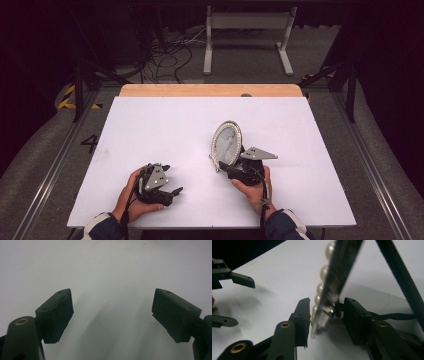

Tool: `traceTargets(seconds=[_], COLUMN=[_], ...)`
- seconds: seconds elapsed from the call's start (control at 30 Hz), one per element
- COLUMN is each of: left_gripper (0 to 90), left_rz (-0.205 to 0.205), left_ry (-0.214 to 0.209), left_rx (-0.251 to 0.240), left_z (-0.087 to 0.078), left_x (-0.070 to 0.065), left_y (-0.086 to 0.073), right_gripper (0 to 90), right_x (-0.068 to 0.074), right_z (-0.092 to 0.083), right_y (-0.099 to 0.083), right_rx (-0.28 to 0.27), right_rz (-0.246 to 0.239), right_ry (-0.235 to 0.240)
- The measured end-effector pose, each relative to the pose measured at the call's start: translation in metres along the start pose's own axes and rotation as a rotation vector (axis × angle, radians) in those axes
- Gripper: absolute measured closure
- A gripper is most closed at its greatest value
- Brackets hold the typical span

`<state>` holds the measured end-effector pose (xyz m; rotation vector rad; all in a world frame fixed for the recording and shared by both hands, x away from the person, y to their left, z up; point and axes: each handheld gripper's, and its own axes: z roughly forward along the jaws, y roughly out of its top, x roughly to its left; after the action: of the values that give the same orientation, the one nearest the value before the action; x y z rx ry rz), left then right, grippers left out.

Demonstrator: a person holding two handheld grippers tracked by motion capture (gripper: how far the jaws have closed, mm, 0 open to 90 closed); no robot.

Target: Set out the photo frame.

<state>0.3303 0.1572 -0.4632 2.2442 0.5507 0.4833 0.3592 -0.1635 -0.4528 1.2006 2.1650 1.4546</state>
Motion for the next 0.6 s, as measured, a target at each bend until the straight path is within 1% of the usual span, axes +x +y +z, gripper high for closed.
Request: traceTargets(seconds=[0.03, 0.07, 0.13, 0.17, 0.2, 0.27, 0.37, 0.5, 0.53, 0.6], left_gripper=[17.9, 17.9, 17.9, 17.9, 17.9, 17.5, 17.5, 17.7, 17.8, 17.8], left_rz=[-0.001, -0.004, -0.01, -0.01, -0.021, -0.027, -0.023, -0.02, -0.021, -0.024], left_ry=[0.003, 0.007, 0.025, 0.025, 0.04, 0.035, 0.033, 0.025, 0.024, 0.026], left_rx=[-0.001, -0.001, -0.012, -0.012, -0.014, -0.011, -0.004, -0.013, -0.009, -0.006], left_z=[0.0001, 0.0001, -0.0003, -0.0003, -0.0009, -0.0004, 0.0005, 0.001, 0.0013, 0.0015], left_x=[0.0, 0.0, 0.0005, 0.0005, 0.001, 0.0021, 0.0019, 0.0016, 0.0016, 0.0014], left_y=[0.0001, 0.0002, 0.0006, 0.0006, 0.0008, 0.0002, 0.0001, 0.001, 0.0008, 0.0006], right_gripper=[61.6, 62.9, 68.2, 68.2, 69.9, 70.4, 70.6, 71.0, 71.3, 72.2], right_x=[0.0007, 0.0009, 0.002, 0.002, 0.0026, 0.0013, 0.0013, 0.0002, -0.0004, -0.0038], right_z=[-0.0002, -0.0002, 0.0004, 0.0004, 0.001, 0.0012, 0.0013, 0.001, 0.0009, 0.0007], right_y=[0.0001, 0.0001, 0.0002, 0.0002, 0.0003, -0.0001, 0.0001, 0.0015, 0.0019, 0.003], right_rx=[-0.008, -0.013, -0.025, -0.025, -0.027, -0.034, -0.034, -0.02, -0.014, -0.002], right_rz=[-0.003, -0.005, -0.007, -0.007, -0.013, -0.003, -0.003, -0.005, -0.007, -0.001], right_ry=[0.0, 0.003, 0.01, 0.01, 0.007, 0.011, 0.011, 0.018, 0.022, 0.046])
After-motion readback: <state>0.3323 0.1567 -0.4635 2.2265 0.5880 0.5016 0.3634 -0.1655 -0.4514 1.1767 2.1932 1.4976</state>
